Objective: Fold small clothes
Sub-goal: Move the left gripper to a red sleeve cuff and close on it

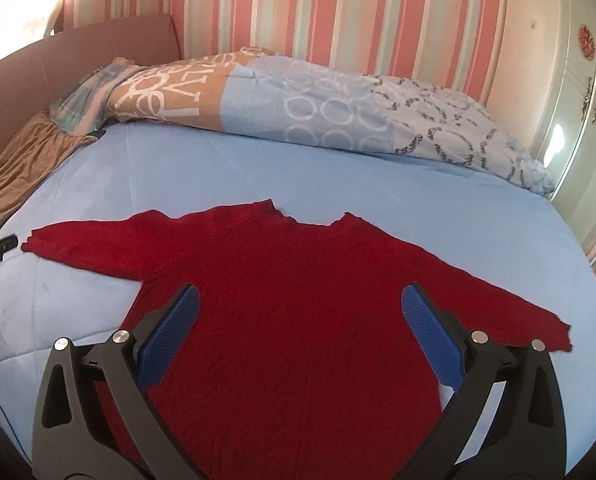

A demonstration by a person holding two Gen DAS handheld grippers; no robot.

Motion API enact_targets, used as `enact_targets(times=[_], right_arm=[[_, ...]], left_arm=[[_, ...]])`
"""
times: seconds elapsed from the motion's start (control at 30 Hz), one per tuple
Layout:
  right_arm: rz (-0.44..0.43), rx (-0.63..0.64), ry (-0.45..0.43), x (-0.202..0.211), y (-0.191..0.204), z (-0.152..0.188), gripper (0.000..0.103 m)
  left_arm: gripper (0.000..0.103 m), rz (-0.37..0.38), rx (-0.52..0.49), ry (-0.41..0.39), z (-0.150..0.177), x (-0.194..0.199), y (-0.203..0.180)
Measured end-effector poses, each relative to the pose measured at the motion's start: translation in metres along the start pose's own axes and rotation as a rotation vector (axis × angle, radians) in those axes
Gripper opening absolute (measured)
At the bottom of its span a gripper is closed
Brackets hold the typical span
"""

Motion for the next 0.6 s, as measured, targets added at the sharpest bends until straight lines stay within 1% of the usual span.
enact_targets(times=[0.13,0.2,0.3,0.33,0.43,0.5,0.6], right_arm=[[-0.026,-0.021,0.016,-0.033,-0.002,0.004,0.1],[-0.028,-0.004,0.011,-0.045,0.002,0.004,0.1],[-0.005,0.058,0.014,-0.069,0.01,0.007,0.1],[0.002,0.066,0.013,-0.073,0.012,0.008,0.1],[0.015,0.075,0.019,-0.089,0.013,0.01,0.1],[0.011,0.072,0.021,-0.098,0.013,0.012,0.1],[0.029,0.097,0.048,-0.112,0.012,0.019,0.1]], left_arm=[[0.101,0.06,0.069,0.034,0.008,-0.034,0.015],[0.101,0.089,0.118,0.039,0.007,-0.048,0.024],[0.101,0.097,0.203,0.083,0.009,-0.076,0.039],[0.101,0.106,0.247,0.087,0.011,-0.085,0.047],[0.101,0.14,0.339,0.079,0.016,-0.097,0.062],[0.101,0.133,0.369,0.066,0.017,-0.104,0.07],[0.101,0.102,0.402,0.077,0.015,-0.117,0.077]])
Point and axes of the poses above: each gripper's, at about its wrist camera, not at the fingertips, and x roughly against the way its jaws point, y to its left, z to its underside, the point moved 1 cm from there along -x, roughly the way its jaws point, and after that the axes turned 9 degrees about -y, right-handed, at the moved point
